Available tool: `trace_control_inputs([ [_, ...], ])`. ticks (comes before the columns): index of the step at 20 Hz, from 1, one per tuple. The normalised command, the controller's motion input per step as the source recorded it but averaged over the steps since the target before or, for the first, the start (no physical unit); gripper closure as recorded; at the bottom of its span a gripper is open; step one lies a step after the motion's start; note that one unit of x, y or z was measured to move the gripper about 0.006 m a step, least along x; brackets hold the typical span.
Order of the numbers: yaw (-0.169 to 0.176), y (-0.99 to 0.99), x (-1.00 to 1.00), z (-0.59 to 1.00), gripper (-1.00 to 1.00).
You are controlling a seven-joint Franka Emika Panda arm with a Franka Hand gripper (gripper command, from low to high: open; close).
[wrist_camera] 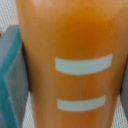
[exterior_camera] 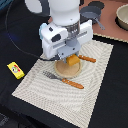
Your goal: Place the bread, butter, and milk from the table onto the serving area.
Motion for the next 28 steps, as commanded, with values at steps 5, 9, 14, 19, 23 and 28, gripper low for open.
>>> trace_control_inputs([
  [5,-0.011,-0.23,0.61,0.02,1.0],
  [9,-0.017,-0.2,0.56,0.05,-1.0],
  [14,-0.003,-0.04,0.37,0.71,-1.0],
  [19,0.0,0.0,0.18,1.0,-1.0],
  [23,0.007,0.0,-0.07,1.0,-1.0],
  [28,0.046,0.0,-0.57,0.84,-1.0],
])
